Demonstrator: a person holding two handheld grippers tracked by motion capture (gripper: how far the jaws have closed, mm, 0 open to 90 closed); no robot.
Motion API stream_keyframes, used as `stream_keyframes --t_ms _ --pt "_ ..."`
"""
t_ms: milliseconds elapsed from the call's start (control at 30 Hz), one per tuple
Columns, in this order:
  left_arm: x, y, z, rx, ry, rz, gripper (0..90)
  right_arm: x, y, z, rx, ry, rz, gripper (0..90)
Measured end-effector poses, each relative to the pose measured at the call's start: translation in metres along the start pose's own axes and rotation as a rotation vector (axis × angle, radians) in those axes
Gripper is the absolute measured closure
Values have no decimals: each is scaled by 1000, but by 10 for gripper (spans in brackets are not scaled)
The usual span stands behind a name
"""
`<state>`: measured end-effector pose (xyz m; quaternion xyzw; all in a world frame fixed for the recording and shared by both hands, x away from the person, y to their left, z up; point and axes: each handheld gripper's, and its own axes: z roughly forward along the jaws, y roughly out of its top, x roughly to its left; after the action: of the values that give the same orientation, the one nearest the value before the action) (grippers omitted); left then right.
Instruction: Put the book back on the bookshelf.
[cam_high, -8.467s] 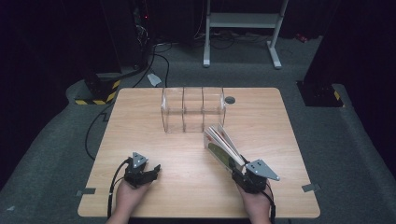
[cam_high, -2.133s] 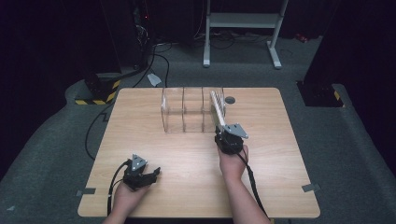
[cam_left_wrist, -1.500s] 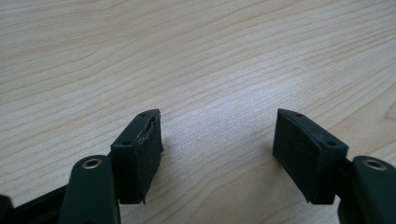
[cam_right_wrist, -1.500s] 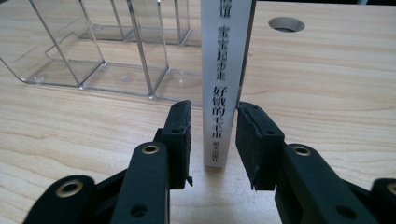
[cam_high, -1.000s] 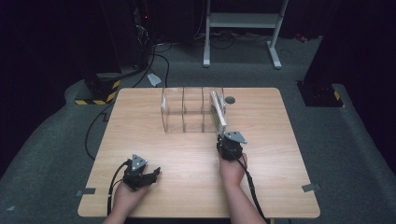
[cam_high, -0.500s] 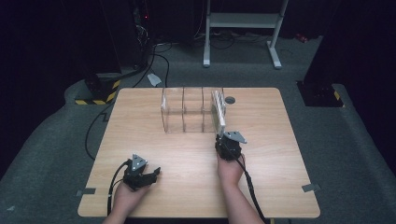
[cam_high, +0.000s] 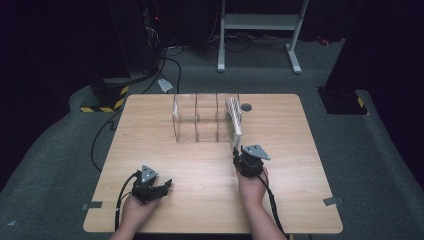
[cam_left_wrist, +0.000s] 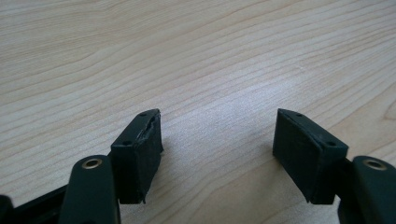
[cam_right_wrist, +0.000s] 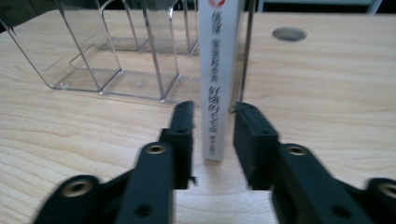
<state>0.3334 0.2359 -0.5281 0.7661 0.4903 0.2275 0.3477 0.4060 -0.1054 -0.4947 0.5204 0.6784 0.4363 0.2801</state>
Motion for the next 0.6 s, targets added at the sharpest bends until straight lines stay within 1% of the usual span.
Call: stream_keyframes --t_ms 33,100,200,433,600 --pt "0 0 0 0 0 0 326 -1 1 -2 -8 -3 -7 742" --pt "0 0 0 0 0 0 326 -2 3 -4 -25 -10 -17 762" --pt "0 0 0 0 0 0 326 -3 7 -5 -39 -13 -26 760" --pt "0 0 0 0 0 0 326 -2 13 -1 -40 -22 -28 745" --pt "0 0 0 0 0 0 326 -1 16 2 -42 -31 -33 759"
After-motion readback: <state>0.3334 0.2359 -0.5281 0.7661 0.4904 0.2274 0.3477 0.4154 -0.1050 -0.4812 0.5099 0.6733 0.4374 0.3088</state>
